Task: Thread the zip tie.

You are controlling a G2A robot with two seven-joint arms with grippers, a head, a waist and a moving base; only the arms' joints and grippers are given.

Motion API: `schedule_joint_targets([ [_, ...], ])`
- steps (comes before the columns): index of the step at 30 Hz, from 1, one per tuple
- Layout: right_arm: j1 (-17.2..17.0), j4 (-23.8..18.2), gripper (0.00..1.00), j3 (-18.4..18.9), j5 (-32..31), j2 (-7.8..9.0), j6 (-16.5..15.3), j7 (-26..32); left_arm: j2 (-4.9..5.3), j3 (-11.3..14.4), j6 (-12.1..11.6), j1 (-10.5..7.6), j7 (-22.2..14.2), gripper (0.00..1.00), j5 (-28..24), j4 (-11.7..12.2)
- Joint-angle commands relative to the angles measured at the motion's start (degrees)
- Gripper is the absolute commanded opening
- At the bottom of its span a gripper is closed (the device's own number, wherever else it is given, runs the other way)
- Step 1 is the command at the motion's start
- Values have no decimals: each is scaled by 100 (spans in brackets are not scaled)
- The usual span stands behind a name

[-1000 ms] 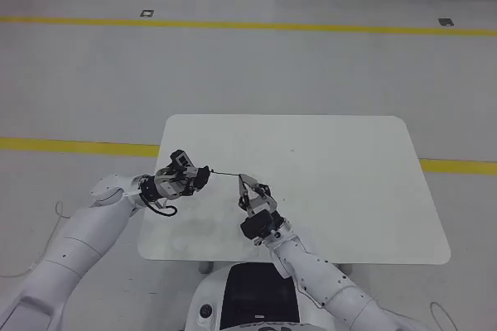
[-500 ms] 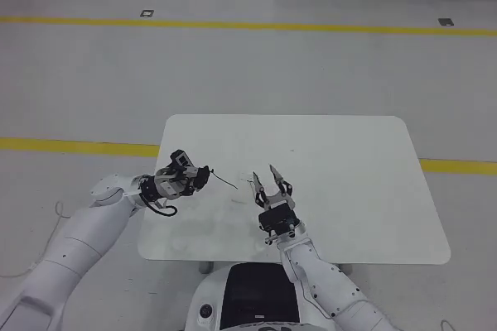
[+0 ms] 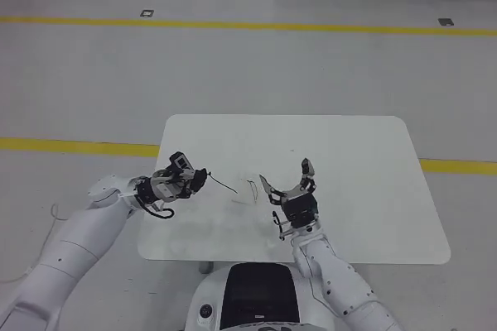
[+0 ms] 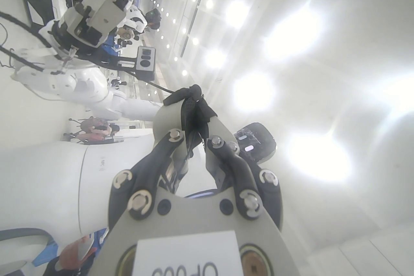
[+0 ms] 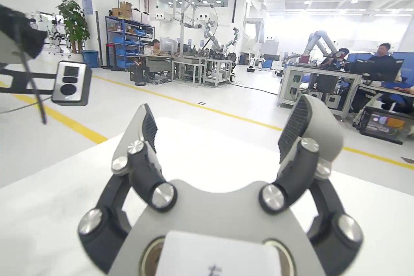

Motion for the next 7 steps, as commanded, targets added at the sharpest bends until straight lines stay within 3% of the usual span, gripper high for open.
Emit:
schedule_joint_targets([
  [1,-107,-129,100,189,86,33,-90,-38,28,-54,17,54,0,0,21,-79],
  [7,-277,-368,100,413,171,91,-483,-75,57,-77,104,102,0,0,90,-309],
])
